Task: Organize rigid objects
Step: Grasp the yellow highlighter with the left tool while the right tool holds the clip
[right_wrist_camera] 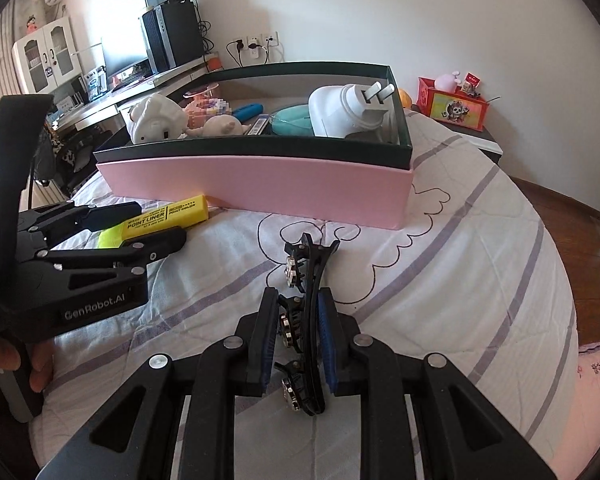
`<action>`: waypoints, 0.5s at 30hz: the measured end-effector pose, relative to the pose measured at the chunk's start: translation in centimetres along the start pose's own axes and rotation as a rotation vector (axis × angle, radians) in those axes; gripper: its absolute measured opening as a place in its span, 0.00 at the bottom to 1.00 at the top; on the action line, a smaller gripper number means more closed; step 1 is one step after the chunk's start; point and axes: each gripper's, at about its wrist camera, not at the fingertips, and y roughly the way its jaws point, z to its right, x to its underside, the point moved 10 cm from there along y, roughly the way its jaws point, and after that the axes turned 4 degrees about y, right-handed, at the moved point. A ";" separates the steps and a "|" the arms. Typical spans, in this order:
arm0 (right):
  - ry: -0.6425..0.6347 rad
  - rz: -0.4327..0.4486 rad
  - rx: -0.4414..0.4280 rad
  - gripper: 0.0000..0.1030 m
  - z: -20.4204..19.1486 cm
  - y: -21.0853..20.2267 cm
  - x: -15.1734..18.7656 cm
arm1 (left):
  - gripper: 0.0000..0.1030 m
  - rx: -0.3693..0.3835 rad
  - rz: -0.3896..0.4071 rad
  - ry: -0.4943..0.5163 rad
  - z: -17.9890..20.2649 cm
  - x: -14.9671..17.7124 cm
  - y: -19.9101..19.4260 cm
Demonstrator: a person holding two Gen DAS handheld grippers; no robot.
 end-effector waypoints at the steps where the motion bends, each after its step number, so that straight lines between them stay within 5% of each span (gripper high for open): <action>1: -0.003 0.001 0.003 0.19 -0.1 0.0 0.0 | 0.41 0.004 0.001 0.001 0.2 0.2 -0.2; 5: -0.012 0.005 0.000 0.19 -0.4 -0.2 0.1 | 0.25 0.032 0.001 -0.051 0.5 1.8 -1.6; 15: -0.051 -0.012 -0.070 0.19 -4.1 -0.5 1.5 | 0.28 0.060 -0.011 -0.145 0.8 3.4 -2.5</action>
